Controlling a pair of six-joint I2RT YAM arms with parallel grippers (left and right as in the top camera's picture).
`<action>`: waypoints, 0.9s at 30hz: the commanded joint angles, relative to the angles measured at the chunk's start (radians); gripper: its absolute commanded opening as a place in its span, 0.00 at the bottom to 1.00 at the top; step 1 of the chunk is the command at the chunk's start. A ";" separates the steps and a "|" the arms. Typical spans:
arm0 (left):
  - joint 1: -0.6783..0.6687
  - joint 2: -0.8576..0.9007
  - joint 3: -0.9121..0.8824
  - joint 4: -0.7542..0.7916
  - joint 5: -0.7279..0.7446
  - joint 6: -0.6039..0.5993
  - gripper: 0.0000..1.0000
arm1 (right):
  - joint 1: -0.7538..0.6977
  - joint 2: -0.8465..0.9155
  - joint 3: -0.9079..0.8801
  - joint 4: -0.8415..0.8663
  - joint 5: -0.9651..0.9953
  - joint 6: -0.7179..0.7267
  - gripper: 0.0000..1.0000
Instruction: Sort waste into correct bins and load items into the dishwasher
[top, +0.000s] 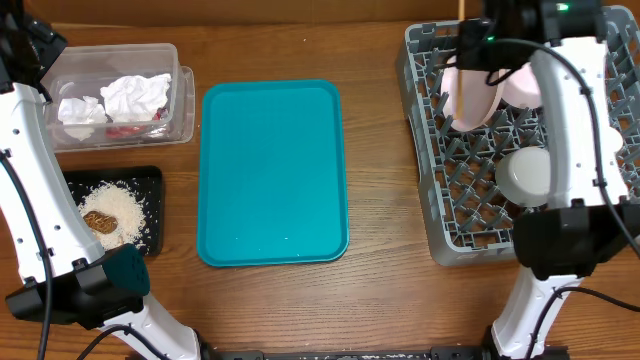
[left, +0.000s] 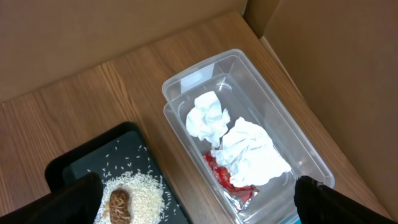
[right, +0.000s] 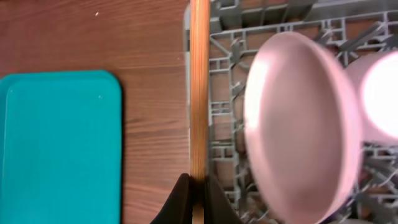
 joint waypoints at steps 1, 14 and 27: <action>-0.010 0.007 0.000 0.001 -0.005 -0.016 1.00 | -0.006 0.016 -0.039 0.029 -0.070 -0.062 0.04; -0.010 0.007 0.000 0.001 -0.005 -0.016 1.00 | 0.001 0.016 -0.213 0.161 -0.026 -0.050 0.16; -0.010 0.007 0.000 0.001 -0.005 -0.016 1.00 | 0.007 -0.187 -0.212 0.026 -0.054 0.102 0.19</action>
